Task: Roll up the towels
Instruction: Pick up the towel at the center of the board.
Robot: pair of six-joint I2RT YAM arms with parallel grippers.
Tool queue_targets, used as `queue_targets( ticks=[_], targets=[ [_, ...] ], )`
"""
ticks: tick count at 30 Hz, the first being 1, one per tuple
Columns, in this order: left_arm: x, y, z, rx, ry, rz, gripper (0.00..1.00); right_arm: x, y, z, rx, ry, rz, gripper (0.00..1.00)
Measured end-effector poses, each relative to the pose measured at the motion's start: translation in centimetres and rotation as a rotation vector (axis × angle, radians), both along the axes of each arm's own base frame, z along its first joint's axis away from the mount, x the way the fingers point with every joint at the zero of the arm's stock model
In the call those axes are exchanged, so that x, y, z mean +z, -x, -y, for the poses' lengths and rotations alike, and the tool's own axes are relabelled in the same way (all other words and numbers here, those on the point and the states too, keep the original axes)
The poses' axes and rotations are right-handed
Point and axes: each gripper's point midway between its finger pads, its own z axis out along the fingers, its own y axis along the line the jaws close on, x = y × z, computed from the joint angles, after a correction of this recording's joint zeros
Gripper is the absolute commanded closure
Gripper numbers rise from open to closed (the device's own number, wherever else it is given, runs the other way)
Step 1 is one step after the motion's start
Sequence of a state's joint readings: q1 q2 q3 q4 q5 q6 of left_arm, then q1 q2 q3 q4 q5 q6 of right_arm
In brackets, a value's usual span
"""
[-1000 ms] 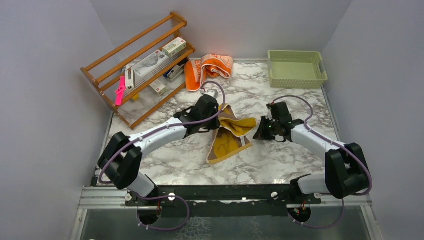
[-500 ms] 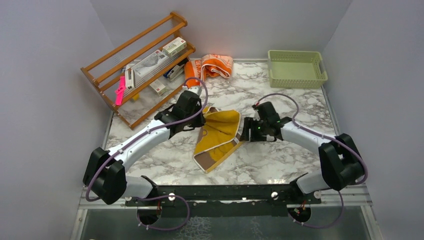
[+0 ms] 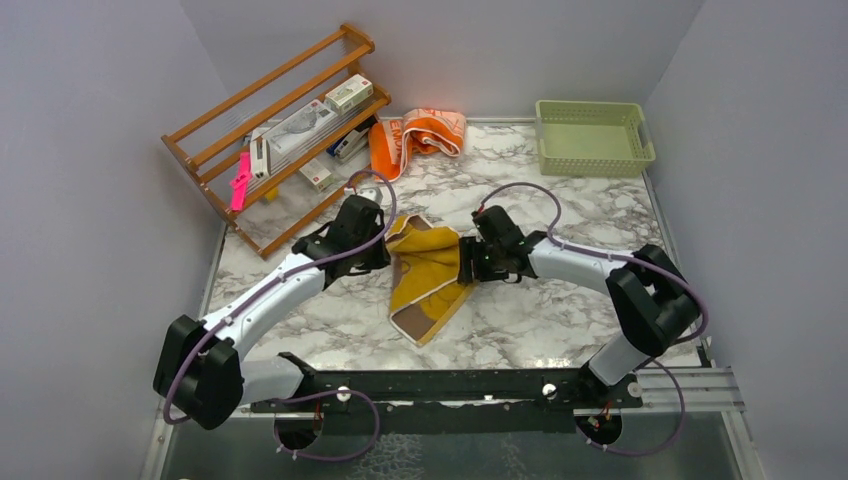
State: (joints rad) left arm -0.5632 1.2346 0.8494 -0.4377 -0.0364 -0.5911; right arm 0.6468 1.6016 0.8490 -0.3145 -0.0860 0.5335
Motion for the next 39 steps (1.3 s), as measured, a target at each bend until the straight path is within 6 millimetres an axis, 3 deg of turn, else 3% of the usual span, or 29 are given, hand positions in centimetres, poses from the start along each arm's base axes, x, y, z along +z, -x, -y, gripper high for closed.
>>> queue_targets(
  ticks=[3, 5, 6, 10, 15, 20, 23, 26, 30, 33, 35, 39],
  targets=[
    [0.5, -0.3, -0.9, 0.021, -0.004, 0.014, 1.00, -0.2, -1.1, -0.5, -0.008, 0.065, 0.048, 0.56],
    [0.7, -0.5, -1.9, 0.038, -0.022, 0.014, 1.00, -0.5, -2.1, -0.8, -0.022, 0.109, 0.080, 0.88],
    [0.7, -0.6, -2.4, 0.047, -0.032, 0.011, 1.00, -0.6, -2.6, -0.9, -0.028, 0.123, 0.096, 0.98],
    [1.4, -1.4, -5.4, 0.113, -0.084, 0.013, 1.00, -1.0, -4.1, -1.3, -0.060, 0.143, 0.125, 0.99],
    [4.5, -3.3, -11.2, 0.270, -0.129, 0.065, 1.00, -0.6, -5.6, -0.8, -0.088, 0.128, 0.124, 0.99],
    [9.1, -5.2, -15.0, 0.358, -0.145, 0.178, 1.00, 0.8, -9.4, 5.0, -0.203, 0.180, 0.097, 0.99],
    [11.4, -6.2, -14.7, 0.322, -0.138, 0.247, 1.00, 4.8, -13.3, 6.6, -0.237, 0.178, 0.175, 0.99],
    [13.7, -7.4, -13.9, 0.256, -0.117, 0.335, 1.00, 11.3, -16.6, 5.2, -0.200, 0.127, 0.317, 0.99],
    [17.3, -8.5, -12.4, 0.151, -0.083, 0.456, 1.00, 20.3, -18.5, 3.7, -0.166, 0.052, 0.496, 0.99],
    [20.6, -8.2, -11.0, 0.056, -0.048, 0.571, 1.00, 25.3, -17.1, 4.3, -0.159, 0.016, 0.588, 0.99],
    [23.2, -6.8, -10.3, 0.003, -0.017, 0.666, 1.00, 28.3, -15.3, 5.2, -0.165, -0.008, 0.638, 0.99],
    [29.0, -0.7, -9.8, -0.051, 0.048, 0.920, 1.00, 34.3, -10.8, 7.4, -0.191, -0.080, 0.757, 0.99]
  ],
)
